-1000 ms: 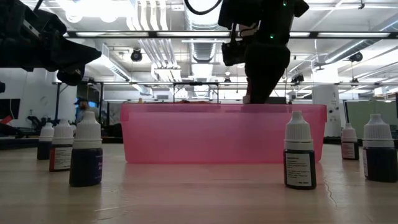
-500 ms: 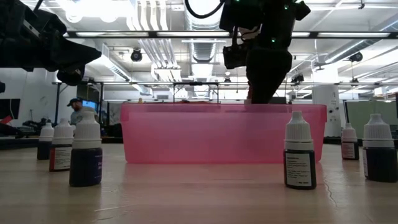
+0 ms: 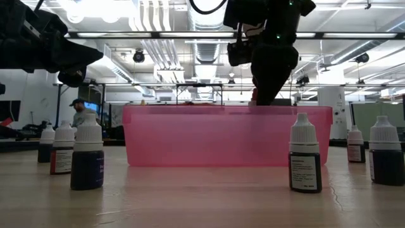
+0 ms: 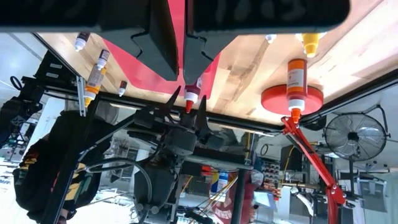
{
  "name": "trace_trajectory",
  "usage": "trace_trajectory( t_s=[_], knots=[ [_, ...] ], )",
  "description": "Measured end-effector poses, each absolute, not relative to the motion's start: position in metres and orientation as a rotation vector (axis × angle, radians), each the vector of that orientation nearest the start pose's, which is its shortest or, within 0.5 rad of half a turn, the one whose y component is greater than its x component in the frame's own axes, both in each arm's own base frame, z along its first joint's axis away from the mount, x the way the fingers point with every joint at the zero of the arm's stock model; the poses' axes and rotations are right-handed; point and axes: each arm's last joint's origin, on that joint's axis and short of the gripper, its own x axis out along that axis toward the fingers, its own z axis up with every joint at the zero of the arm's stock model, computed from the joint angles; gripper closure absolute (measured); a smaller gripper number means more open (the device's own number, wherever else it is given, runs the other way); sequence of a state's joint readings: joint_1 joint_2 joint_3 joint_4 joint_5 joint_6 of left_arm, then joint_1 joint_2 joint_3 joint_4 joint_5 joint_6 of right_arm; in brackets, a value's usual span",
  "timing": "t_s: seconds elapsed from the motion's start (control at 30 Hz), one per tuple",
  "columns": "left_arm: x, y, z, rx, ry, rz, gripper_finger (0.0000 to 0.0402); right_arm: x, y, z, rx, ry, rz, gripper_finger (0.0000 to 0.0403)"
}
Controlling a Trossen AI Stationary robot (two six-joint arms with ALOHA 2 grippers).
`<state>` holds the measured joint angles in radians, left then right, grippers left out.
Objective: Pick & Place food coloring
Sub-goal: Put the large yellow food coloring bottle into the red bin
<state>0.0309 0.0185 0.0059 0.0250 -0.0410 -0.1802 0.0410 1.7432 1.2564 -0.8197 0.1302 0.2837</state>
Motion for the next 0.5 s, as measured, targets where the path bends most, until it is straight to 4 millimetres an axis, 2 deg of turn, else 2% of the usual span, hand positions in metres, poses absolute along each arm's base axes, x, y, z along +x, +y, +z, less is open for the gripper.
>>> trace_trajectory(
  t_s=[0.27,0.5],
  knots=[
    [0.098,0.004,0.166,-0.180,-0.019,0.071,0.0402,0.338,0.011,0.235,0.085,1.302,-0.221,0.0069],
    [0.098,0.004,0.166,-0.180,-0.019,0.071,0.0402,0.338,0.011,0.262,0.056,1.330,-0.208,0.0041]
  ],
)
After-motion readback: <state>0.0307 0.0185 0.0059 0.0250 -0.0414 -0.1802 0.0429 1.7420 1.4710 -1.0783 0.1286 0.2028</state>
